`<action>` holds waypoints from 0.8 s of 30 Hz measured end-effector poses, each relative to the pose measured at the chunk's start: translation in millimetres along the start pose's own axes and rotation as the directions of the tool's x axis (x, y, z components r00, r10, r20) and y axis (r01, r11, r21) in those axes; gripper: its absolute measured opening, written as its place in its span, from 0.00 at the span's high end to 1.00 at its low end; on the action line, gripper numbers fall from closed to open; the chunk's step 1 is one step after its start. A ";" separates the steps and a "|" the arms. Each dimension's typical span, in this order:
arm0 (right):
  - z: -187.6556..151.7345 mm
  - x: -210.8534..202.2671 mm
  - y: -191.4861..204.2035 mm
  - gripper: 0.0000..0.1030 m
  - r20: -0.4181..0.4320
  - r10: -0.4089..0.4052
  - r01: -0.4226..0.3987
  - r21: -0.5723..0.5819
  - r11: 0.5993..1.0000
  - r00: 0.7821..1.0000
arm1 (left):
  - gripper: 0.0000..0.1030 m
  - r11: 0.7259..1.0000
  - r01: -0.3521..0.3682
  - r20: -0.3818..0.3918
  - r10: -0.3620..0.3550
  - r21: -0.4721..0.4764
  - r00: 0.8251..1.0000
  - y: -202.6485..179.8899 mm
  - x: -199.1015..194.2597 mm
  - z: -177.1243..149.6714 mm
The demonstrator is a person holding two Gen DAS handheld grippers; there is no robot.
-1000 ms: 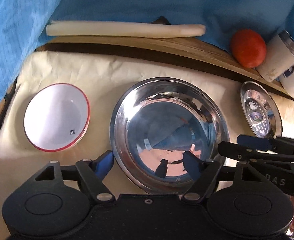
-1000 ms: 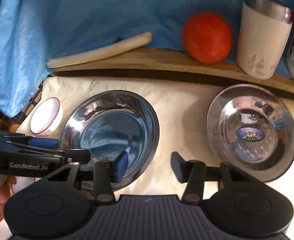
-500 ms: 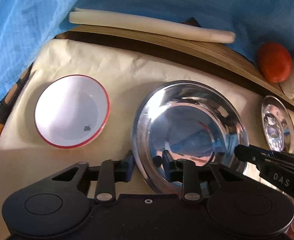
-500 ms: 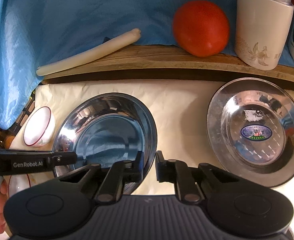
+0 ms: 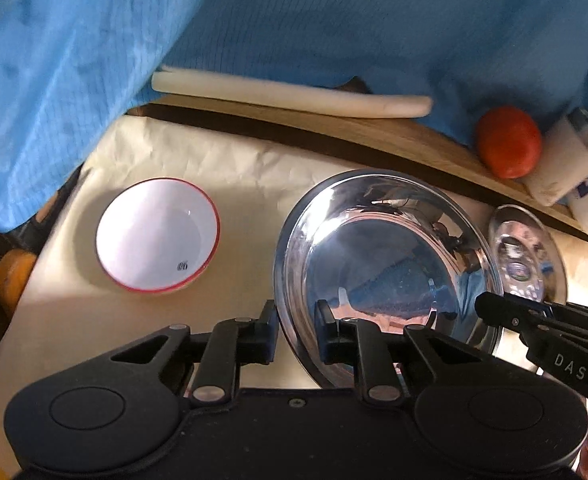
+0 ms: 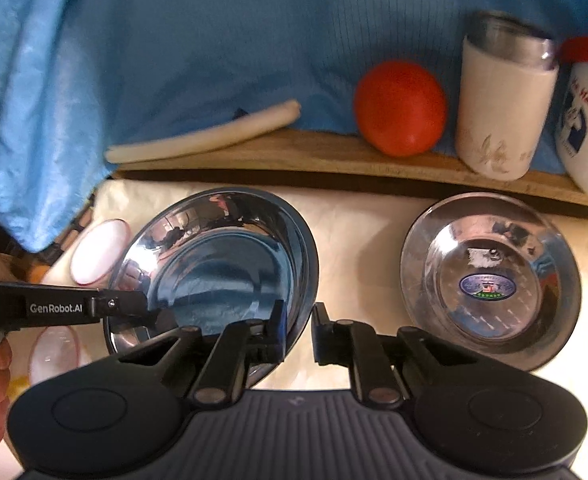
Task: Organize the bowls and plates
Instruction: 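Lift the large steel plate with both grippers onto the other large plate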
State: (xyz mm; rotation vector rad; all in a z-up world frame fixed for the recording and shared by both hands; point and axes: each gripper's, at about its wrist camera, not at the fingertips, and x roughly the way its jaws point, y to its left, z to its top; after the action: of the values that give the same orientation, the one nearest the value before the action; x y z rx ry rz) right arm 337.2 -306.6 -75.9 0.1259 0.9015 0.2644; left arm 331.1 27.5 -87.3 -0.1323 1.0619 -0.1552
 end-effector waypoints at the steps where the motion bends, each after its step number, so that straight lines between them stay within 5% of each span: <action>1: -1.2 -6.4 1.0 0.86 0.004 0.005 -0.005 -0.008 1.000 1.000 | 0.80 1.000 0.001 0.003 -0.001 0.001 1.000 -0.5 -4.8 -3.3; 24: -69.8 -62.5 40.5 0.84 -0.174 0.121 -0.152 -0.175 0.973 0.977 | 0.80 0.992 -0.085 -0.066 0.079 -0.094 0.995 3.2 -82.1 -118.3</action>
State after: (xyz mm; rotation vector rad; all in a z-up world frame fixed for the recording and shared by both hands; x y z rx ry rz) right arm 238.2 -285.4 -62.7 -0.0089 1.0266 0.4927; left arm 188.4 42.3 -74.4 -0.1714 1.1358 -0.0335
